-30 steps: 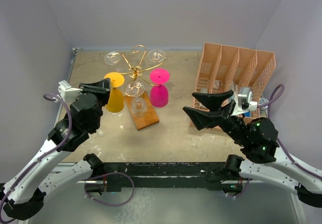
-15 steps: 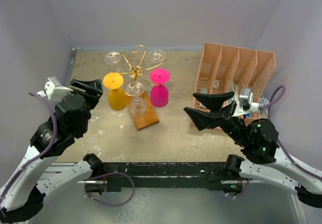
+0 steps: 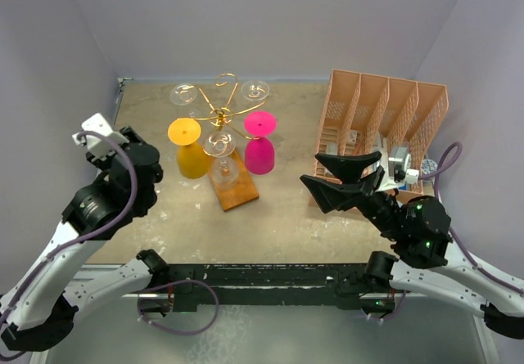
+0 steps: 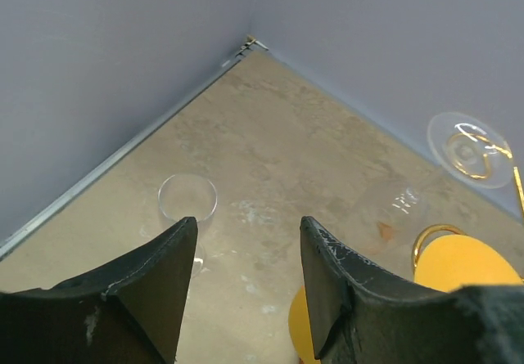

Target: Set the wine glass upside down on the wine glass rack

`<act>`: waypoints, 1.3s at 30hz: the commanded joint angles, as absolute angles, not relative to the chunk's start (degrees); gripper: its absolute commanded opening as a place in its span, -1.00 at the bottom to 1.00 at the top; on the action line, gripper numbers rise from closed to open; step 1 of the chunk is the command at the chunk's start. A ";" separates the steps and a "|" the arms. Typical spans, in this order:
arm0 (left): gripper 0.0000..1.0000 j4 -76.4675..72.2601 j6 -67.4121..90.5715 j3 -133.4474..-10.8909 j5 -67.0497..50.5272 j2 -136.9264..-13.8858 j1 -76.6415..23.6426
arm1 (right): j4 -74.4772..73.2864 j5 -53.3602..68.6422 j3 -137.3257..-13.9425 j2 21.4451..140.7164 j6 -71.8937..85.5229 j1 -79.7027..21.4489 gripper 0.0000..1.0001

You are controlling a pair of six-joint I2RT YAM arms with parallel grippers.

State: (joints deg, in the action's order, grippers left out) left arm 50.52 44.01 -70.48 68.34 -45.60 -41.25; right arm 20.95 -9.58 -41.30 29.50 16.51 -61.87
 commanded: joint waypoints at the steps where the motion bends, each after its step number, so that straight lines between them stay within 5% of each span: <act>1: 0.01 51.13 41.05 -71.61 73.46 -48.87 -41.09 | 24.61 -11.38 -40.68 28.18 17.68 -62.04 0.42; 12: -0.06 46.31 37.69 -69.51 76.63 -51.45 -33.02 | 26.41 -11.14 -39.25 27.72 18.74 -62.00 0.41; 29: -0.12 40.61 35.26 -65.30 29.60 -64.40 2.23 | 27.37 -9.07 -38.34 31.82 16.71 -62.03 0.42; 39: -0.19 44.21 34.12 -69.80 29.02 -65.30 4.31 | 29.74 -7.84 -38.47 34.80 16.46 -62.03 0.43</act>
State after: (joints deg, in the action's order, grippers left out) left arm 43.46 35.73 -66.39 29.87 -66.22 3.97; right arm 25.17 -9.21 -38.11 33.87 17.37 -61.87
